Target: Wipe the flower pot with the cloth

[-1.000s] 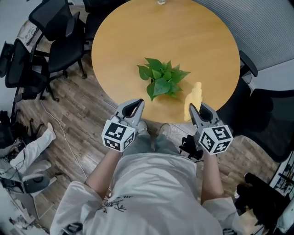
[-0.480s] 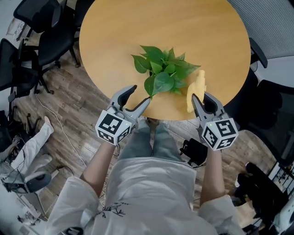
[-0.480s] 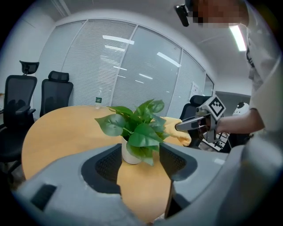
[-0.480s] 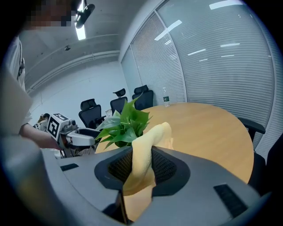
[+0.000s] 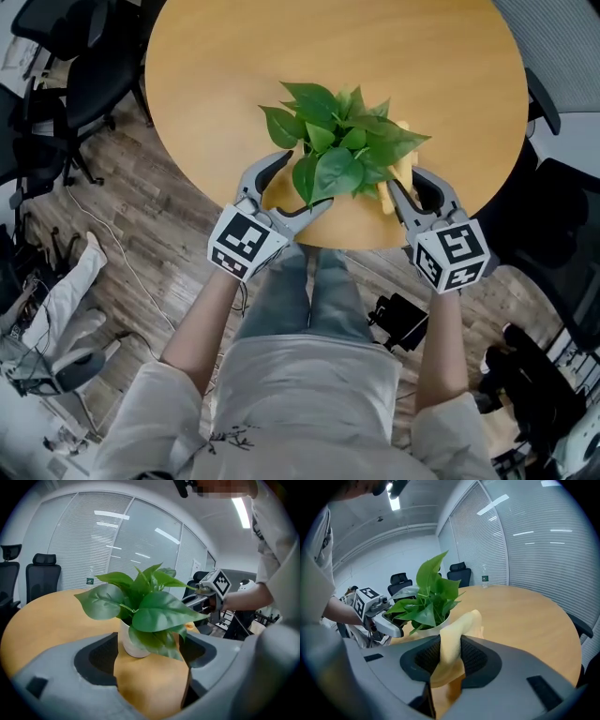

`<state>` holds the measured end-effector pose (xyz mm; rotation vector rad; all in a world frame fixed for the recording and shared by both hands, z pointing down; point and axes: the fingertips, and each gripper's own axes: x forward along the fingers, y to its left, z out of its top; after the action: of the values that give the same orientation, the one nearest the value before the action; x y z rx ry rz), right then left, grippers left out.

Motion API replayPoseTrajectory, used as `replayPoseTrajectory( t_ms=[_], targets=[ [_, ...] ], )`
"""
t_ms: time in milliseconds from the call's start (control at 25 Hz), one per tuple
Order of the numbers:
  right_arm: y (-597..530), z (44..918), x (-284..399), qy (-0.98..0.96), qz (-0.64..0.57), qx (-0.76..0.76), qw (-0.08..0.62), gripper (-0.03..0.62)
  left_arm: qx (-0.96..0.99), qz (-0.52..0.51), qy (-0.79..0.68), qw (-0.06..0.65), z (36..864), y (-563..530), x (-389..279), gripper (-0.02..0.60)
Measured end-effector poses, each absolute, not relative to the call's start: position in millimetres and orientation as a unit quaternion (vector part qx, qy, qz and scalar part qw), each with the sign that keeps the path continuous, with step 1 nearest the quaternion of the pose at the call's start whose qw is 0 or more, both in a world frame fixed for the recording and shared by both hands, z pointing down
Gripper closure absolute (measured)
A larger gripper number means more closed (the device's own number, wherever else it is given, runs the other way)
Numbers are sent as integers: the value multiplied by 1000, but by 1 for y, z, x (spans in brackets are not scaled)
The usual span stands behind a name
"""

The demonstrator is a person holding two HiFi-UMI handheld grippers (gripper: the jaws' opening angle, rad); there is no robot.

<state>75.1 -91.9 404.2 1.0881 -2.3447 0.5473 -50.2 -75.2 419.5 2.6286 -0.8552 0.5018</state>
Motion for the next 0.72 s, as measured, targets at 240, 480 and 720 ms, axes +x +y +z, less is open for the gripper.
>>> replayPoseTrajectory(
  t_ms=[240,480,720],
  targets=[
    [-116,417,70,-870,192,381,248,493,937,164,-275,135,423,-86,-45,175],
    [-131,425,56,-884,172,346,261,494,947,158,-255,111,421,-97,-39,175],
    [-130,433,45,-894,148,319,278,493,951,155,-246,104,425,-101,-35,176]
  ],
)
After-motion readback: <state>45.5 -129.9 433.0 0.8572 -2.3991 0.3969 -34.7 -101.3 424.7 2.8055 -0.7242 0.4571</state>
